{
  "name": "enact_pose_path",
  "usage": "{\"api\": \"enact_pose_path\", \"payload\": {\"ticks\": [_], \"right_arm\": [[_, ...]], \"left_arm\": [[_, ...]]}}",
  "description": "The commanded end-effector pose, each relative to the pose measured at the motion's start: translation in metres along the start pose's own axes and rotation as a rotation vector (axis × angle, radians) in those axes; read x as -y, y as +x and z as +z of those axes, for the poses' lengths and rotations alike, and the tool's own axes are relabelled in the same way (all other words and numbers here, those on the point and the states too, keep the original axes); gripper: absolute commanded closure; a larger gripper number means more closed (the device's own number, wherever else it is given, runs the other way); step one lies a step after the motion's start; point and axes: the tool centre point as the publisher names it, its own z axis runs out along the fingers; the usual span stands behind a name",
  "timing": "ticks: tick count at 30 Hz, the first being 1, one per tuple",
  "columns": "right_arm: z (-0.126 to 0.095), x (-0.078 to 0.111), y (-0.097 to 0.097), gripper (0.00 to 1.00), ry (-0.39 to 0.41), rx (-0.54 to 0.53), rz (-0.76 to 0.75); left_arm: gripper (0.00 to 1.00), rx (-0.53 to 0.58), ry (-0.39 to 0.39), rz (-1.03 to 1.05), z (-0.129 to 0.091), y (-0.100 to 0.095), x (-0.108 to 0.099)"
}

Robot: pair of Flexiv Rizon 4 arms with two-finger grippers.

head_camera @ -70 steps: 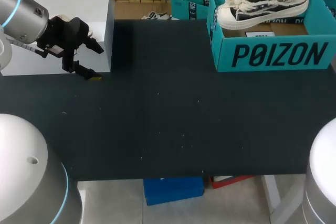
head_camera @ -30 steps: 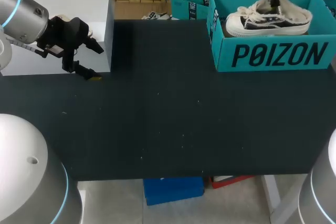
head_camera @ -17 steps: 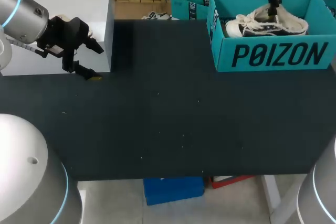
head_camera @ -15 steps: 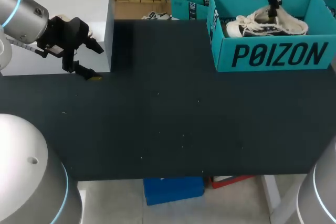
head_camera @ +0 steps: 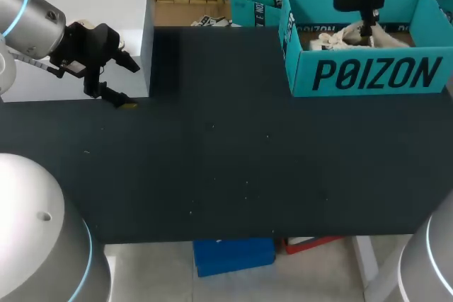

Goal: Take the shoe out of the shoebox, open the shoe tongue, remove and reinsert the insole, then place the shoe into the shoebox

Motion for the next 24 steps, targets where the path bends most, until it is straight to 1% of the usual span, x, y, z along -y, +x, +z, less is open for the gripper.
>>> {"api": "enact_pose_path", "payload": {"ticks": [1,8,13,14,15,16,17,18,24], "right_arm": [[0.010,0.000,-0.004,1.00,-0.005,-0.010,-0.002],[0.021,0.001,-0.004,1.00,-0.007,-0.023,-0.002],[0.024,0.000,-0.006,1.00,-0.007,-0.027,-0.005],[0.025,-0.001,-0.007,0.87,-0.007,-0.029,-0.008],[0.026,-0.001,-0.007,0.69,-0.006,-0.031,-0.011],[0.027,-0.002,-0.008,0.56,-0.005,-0.033,-0.012],[0.027,-0.002,-0.008,0.35,-0.004,-0.035,-0.013],[0.028,-0.002,-0.008,0.00,-0.003,-0.036,-0.014],[0.026,0.000,-0.012,0.00,-0.002,-0.042,-0.007]], "left_arm": [[0.00,0.004,0.001,0.002,0.000,0.001,-0.001],[0.00,0.004,0.001,0.002,0.000,0.001,-0.001],[0.00,0.004,0.001,0.002,0.000,0.001,-0.001],[0.00,0.004,0.001,0.002,0.000,0.001,-0.001],[0.00,0.004,0.001,0.002,0.000,0.001,-0.001],[0.00,0.004,0.001,0.002,0.000,0.001,-0.001],[0.00,0.004,0.001,0.002,0.000,0.001,-0.001],[0.00,0.004,0.001,0.002,0.000,0.001,-0.001],[0.00,0.004,0.001,0.002,0.000,0.001,-0.001]]}}
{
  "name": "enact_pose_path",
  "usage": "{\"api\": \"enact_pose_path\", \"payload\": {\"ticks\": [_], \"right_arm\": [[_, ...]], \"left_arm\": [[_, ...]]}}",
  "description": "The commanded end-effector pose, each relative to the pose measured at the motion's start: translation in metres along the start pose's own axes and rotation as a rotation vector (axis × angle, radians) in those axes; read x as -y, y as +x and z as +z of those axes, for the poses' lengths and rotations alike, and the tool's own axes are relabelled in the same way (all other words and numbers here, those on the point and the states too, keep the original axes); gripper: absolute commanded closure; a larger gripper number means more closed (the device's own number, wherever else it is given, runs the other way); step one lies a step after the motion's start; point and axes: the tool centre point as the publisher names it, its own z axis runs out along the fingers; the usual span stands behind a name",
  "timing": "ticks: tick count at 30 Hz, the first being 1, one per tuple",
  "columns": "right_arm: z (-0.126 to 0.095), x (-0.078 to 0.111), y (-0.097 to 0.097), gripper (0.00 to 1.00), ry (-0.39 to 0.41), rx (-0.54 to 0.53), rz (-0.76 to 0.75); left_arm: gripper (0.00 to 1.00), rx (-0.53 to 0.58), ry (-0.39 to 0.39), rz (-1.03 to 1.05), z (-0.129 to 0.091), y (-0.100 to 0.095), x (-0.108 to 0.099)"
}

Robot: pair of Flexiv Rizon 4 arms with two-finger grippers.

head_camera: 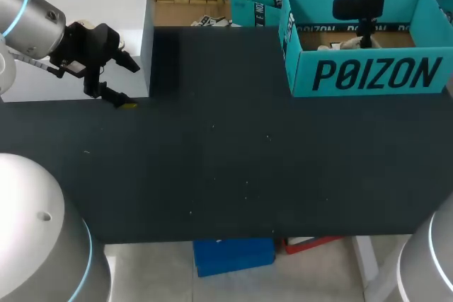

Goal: Take the shoe out of the shoebox, open the shoe tongue, remove and reinsert the insole, then place the shoe into the shoebox

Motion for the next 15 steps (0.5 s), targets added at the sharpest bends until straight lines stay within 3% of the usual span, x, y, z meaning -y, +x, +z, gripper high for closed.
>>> {"api": "enact_pose_path", "payload": {"ticks": [1,15], "right_arm": [[-0.002,0.000,-0.009,0.00,0.004,-0.014,0.005],[-0.051,0.023,-0.010,0.00,0.031,0.042,0.062]], "left_arm": [[0.00,0.004,0.001,0.002,0.000,0.001,-0.001],[0.00,0.004,0.001,0.002,0.000,0.001,-0.001]]}}
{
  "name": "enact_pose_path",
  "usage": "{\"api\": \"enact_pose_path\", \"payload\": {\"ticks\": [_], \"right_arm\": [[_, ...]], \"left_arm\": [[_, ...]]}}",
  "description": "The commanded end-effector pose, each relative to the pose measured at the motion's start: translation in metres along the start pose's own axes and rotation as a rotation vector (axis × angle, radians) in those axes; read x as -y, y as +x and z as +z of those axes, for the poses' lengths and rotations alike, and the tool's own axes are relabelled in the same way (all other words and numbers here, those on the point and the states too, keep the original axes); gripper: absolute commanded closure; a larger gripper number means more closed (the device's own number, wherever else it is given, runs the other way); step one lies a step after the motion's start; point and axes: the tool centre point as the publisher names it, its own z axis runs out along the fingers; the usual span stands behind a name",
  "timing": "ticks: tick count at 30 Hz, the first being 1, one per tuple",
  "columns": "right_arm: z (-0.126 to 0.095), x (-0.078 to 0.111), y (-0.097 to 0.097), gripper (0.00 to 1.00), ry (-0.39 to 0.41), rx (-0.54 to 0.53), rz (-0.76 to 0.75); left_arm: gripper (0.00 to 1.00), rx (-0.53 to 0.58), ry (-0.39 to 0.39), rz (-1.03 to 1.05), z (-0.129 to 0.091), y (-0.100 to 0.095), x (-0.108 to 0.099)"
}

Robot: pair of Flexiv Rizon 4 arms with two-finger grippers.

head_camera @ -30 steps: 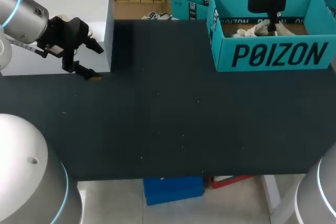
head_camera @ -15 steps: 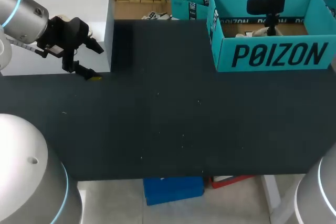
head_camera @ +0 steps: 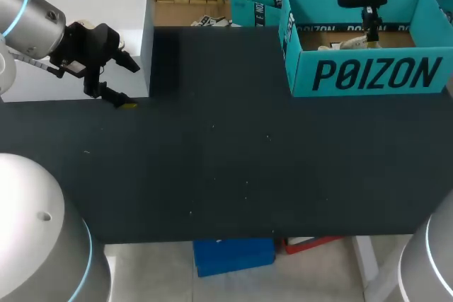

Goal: Take the shoe out of the shoebox, open the shoe tongue, remove and reinsert the insole, then place the shoe into the shoebox

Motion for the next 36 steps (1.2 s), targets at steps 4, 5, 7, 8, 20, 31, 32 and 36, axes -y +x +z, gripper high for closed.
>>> {"api": "enact_pose_path", "payload": {"ticks": [4,5,7,8,20,31,32,36], "right_arm": [[-0.045,0.013,0.010,0.00,-0.029,0.031,0.039],[-0.052,0.014,0.012,0.00,-0.035,0.038,0.045],[-0.067,0.014,0.018,0.00,-0.051,0.054,0.057],[-0.075,0.015,0.021,0.00,-0.062,0.062,0.065],[-0.142,-0.016,0.095,0.00,-0.141,0.132,0.098],[-0.171,-0.065,0.183,0.00,-0.322,0.223,0.148],[-0.172,-0.070,0.191,0.00,-0.341,0.231,0.144],[-0.172,-0.084,0.219,0.00,-0.419,0.261,0.122]], "left_arm": [[0.00,0.004,0.001,0.002,0.000,0.001,-0.001],[0.00,0.004,0.001,0.002,0.000,0.001,-0.001],[0.00,0.004,0.001,0.002,0.000,0.001,-0.001],[0.00,0.004,0.001,0.002,0.000,0.001,-0.001],[0.00,0.004,0.001,0.002,0.000,0.001,-0.001],[0.00,0.004,0.001,0.002,0.000,0.001,-0.001],[0.00,0.004,0.001,0.002,0.000,0.001,-0.001],[0.00,0.004,0.001,0.002,0.000,0.001,-0.001]]}}
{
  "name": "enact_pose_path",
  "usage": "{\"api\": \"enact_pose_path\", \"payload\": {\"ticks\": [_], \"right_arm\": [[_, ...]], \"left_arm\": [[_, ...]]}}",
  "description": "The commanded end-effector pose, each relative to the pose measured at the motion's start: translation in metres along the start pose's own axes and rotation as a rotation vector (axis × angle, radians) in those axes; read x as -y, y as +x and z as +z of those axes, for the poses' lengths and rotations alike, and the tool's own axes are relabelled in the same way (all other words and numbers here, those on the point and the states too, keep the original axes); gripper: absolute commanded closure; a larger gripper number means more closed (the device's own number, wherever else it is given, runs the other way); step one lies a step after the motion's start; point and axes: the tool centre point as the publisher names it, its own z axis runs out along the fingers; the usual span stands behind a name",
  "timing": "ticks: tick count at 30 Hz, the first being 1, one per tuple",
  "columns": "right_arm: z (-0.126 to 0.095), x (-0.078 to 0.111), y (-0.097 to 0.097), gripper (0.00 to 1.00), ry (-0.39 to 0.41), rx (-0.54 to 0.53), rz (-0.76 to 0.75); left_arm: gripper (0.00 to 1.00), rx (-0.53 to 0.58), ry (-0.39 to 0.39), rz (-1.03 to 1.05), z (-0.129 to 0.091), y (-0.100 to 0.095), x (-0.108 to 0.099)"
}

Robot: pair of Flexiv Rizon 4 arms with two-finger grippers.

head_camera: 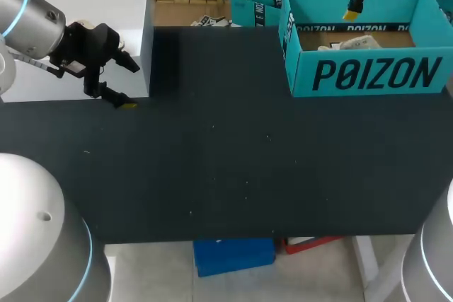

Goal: Take the shoe out of the shoebox, open the shoe tongue, remove and reinsert the insole, then place the shoe into the shoebox

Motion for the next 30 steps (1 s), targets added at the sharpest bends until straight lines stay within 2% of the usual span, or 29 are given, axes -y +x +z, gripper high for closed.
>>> {"api": "enact_pose_path", "payload": {"ticks": [1,6,14,23,30], "right_arm": [[0.009,0.000,0.064,0.00,-0.106,0.257,-0.028],[0.017,-0.001,0.084,0.00,-0.214,0.287,-0.038],[0.048,0.010,0.100,0.00,-0.289,0.317,-0.109],[0.082,0.011,0.100,0.00,-0.348,0.264,-0.182],[0.092,0.011,0.094,0.00,-0.363,0.234,-0.217]], "left_arm": [[0.00,0.004,0.001,0.002,0.000,0.001,-0.001],[0.00,0.004,0.001,0.002,0.000,0.001,-0.001],[0.00,0.004,0.001,0.002,0.000,0.001,-0.001],[0.00,0.004,0.001,0.002,0.000,0.001,-0.001],[0.00,0.004,0.001,0.002,0.000,0.001,-0.001]]}}
